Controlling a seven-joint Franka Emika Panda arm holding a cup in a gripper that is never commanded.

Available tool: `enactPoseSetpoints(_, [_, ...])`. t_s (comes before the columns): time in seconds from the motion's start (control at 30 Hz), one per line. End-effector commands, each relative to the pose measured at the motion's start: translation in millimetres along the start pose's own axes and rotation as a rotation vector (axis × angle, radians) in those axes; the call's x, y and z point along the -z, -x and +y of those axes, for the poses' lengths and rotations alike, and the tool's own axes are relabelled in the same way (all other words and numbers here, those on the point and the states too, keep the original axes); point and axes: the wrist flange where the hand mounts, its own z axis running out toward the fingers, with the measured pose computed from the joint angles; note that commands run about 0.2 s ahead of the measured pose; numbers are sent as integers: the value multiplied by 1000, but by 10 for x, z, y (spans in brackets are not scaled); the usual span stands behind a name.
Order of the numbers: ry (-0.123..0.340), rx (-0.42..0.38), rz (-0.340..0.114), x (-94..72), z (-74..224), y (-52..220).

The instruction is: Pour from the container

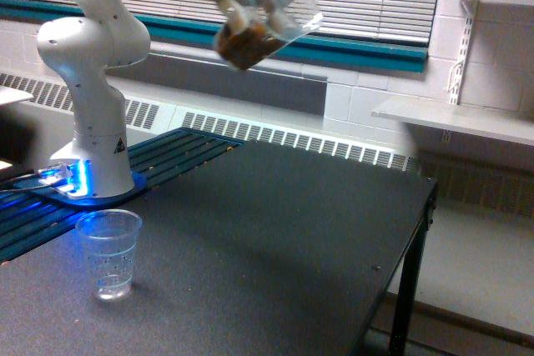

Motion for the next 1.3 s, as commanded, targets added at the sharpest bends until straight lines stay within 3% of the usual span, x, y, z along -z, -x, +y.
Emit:
enactPoseSetpoints(0.03, [8,46,27,111,360,22])
enactPoseSetpoints(0.53, [89,63,-29,145,1231,538])
enactPoseSetpoints(1.3, [185,169,-102,171,1911,1150])
